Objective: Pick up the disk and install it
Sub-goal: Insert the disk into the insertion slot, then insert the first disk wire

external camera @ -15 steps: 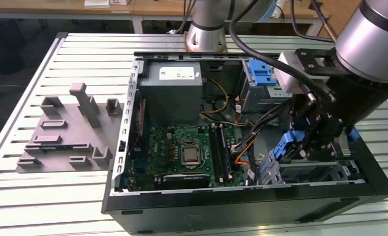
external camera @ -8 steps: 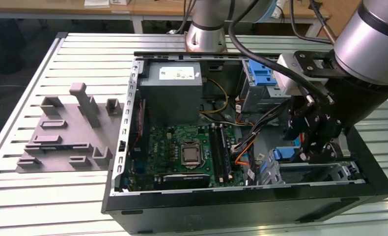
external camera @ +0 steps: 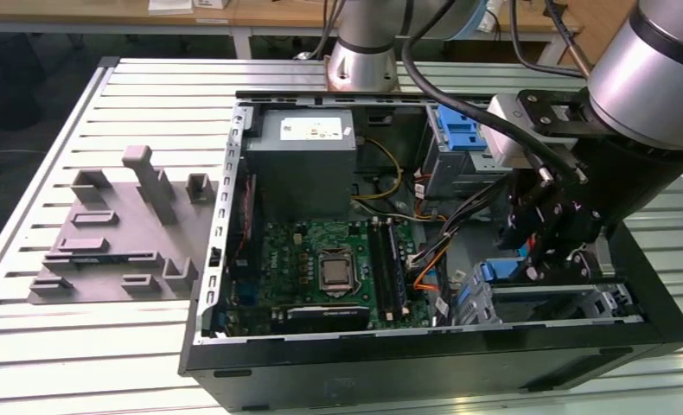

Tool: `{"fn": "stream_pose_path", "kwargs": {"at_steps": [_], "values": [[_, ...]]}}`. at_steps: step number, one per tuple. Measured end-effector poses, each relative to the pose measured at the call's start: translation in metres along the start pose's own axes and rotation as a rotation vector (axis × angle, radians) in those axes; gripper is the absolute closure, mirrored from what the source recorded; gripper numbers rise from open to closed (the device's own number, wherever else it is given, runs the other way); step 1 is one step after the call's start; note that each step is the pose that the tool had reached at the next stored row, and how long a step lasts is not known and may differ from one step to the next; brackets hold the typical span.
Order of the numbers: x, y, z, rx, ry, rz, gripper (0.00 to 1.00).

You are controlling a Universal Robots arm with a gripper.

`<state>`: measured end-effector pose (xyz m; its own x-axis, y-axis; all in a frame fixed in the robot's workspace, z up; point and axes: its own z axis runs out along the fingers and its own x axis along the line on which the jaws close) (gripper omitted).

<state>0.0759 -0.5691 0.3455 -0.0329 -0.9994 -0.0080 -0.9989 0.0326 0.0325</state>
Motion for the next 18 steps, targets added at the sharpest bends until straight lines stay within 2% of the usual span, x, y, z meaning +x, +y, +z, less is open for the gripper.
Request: {"fn": "stream_pose_path", "kwargs": {"at_steps": [1,3,4,6,7,8,9,18], "values": [[0.0000,0.0000,0.0000,0.0000,0.0000,0.000,0.58],[0.0000,0.0000,0.0000,0.0000,0.0000,0.000,0.70],[0.0000,0.0000,0.0001,0.0000,0.0000,0.000,0.70],[0.0000,0.0000,0.0001,0.0000,0.0000,0.000,0.81],[0.0000,0.0000,0.0001,0.0000,0.0000,0.000,0.81],[0.0000,0.0000,0.0001,0.0000,0.0000,0.000,0.87],[0.0000,0.0000,0.0001,0.0000,0.0000,0.000,0.89],[0.0000,0.0000,0.0005,0.0000,-0.0001,0.000,0.89]]}}
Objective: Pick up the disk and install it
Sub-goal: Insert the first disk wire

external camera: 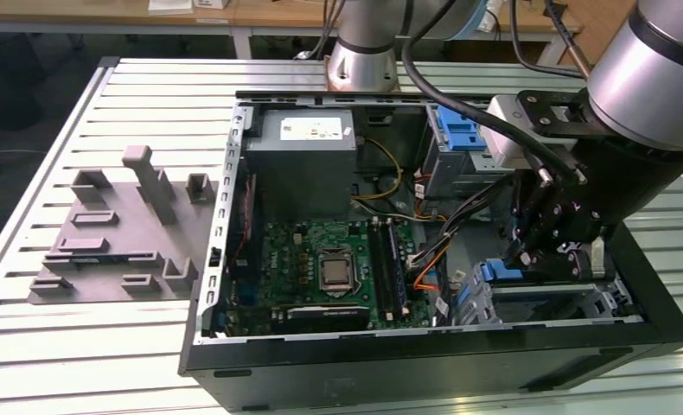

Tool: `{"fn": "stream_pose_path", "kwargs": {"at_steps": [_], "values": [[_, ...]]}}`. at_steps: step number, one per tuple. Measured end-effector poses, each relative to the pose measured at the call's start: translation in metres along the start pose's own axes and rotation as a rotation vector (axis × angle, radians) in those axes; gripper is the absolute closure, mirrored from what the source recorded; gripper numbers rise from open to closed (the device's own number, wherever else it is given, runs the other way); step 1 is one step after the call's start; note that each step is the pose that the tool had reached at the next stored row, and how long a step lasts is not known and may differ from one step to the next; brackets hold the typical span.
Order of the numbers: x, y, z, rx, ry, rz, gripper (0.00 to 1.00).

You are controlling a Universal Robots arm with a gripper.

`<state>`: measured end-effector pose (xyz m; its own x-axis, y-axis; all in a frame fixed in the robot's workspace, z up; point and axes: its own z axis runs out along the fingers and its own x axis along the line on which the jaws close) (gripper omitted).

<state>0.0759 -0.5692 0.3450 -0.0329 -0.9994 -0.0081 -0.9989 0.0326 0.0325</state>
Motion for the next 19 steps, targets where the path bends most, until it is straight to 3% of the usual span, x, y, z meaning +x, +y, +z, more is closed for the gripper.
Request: {"fn": "stream_pose_path", "kwargs": {"at_steps": [8,16,19], "values": [[0.0000,-0.0013,0.0001,0.0000,-0.0001,0.000,0.89],[-0.0007,-0.0208,-0.0006,0.0000,0.0001,0.000,0.89],[-0.0009,-0.0242,-0.0008,0.0000,0.0000,0.000,0.89]]}}
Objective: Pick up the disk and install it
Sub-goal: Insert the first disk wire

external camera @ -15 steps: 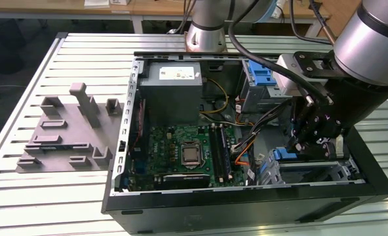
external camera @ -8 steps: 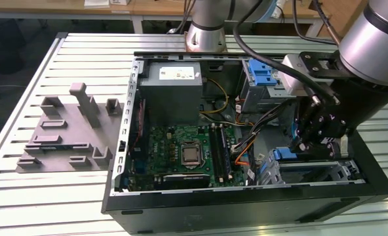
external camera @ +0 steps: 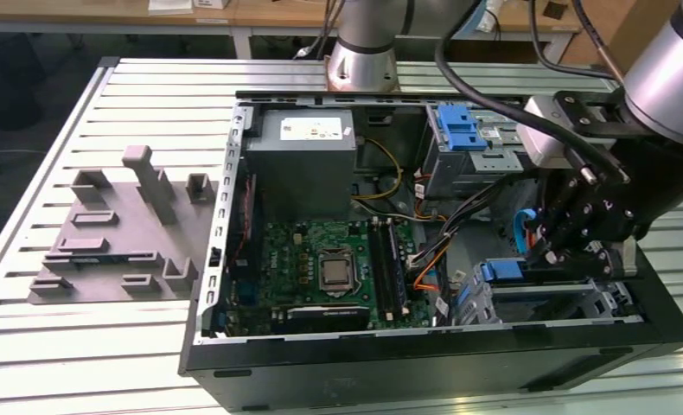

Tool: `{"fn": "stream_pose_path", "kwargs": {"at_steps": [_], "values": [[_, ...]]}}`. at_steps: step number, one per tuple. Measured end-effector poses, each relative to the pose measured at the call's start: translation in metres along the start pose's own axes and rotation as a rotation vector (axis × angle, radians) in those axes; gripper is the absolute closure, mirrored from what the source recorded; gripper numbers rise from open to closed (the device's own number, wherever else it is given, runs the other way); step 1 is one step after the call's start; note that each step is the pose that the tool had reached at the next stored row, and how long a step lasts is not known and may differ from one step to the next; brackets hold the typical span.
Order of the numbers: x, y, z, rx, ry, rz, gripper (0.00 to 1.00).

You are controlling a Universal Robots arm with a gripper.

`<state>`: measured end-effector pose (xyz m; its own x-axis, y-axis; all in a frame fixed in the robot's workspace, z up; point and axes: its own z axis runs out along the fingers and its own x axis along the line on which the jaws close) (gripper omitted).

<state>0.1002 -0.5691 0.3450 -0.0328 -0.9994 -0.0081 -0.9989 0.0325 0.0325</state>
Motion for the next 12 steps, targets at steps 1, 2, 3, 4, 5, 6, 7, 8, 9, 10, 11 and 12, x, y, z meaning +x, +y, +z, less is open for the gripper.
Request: {"fn": "stream_pose_path", "kwargs": {"at_steps": [1,2,3,4,5,6,7,8,9,10,11,12], "values": [[0.0001,-0.0001,-0.0006,0.0000,0.0002,0.000,0.89],[0.0001,-0.0001,-0.0015,0.0000,0.0001,0.000,0.89],[0.0001,-0.0003,-0.0029,0.0000,0.0000,0.000,0.89],[0.0000,-0.0004,-0.0046,0.0000,0.0001,0.000,0.89],[0.0000,-0.0007,-0.0060,0.0000,0.0001,0.000,0.89],[0.0000,-0.0013,-0.0071,0.0000,-0.0001,0.000,0.89],[0.0000,-0.0021,-0.0077,0.0000,-0.0003,0.000,0.89],[-0.0001,-0.0033,-0.0081,-0.0001,-0.0002,0.000,0.89],[-0.0002,-0.0055,-0.0082,0.0000,-0.0001,0.000,0.89],[-0.0005,-0.0086,-0.0084,0.0000,0.0000,0.000,0.89],[-0.0007,-0.0126,-0.0085,0.0000,-0.0001,0.000,0.89],[-0.0009,-0.0164,-0.0086,0.0000,0.0000,0.000,0.89]]}}
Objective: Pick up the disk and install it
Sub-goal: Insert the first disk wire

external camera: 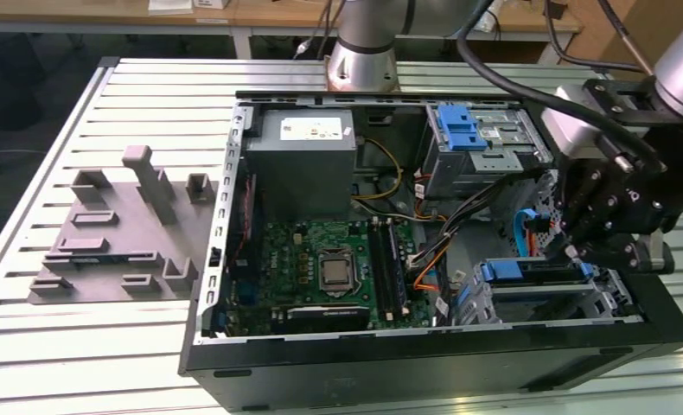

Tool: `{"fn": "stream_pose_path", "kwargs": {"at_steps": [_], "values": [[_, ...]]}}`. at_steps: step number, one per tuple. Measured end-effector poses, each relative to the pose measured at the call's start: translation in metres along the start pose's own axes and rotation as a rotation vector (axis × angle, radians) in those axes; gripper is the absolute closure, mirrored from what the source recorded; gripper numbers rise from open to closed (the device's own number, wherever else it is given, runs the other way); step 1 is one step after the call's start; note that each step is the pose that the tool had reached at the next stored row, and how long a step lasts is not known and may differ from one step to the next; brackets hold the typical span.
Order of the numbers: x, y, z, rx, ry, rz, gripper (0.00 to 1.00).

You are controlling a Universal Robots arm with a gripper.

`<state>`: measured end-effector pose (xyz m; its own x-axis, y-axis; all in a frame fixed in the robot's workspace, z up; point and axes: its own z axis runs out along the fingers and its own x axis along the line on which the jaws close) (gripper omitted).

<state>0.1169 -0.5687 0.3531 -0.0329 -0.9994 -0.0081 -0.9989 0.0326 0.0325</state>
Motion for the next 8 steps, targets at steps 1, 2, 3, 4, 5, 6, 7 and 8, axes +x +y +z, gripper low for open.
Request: {"fn": "stream_pose_path", "kwargs": {"at_steps": [1,2,3,4,5,6,7,8], "values": [[-0.0002,-0.0035,-0.0001,0.0000,0.0000,0.000,0.89],[-0.0005,-0.0065,-0.0002,0.0000,0.0000,0.000,0.89],[-0.0007,-0.0088,-0.0003,0.0000,0.0000,0.000,0.89],[-0.0009,-0.0104,-0.0006,0.0000,0.0001,0.000,0.89],[-0.0011,-0.0113,-0.0013,0.0000,0.0002,0.000,0.89],[-0.0012,-0.0117,-0.0025,0.0000,0.0002,0.000,0.89],[-0.0014,-0.0120,-0.0039,0.0000,-0.0001,0.000,0.89],[-0.0017,-0.0122,-0.0055,0.0000,0.0000,0.000,0.89]]}}
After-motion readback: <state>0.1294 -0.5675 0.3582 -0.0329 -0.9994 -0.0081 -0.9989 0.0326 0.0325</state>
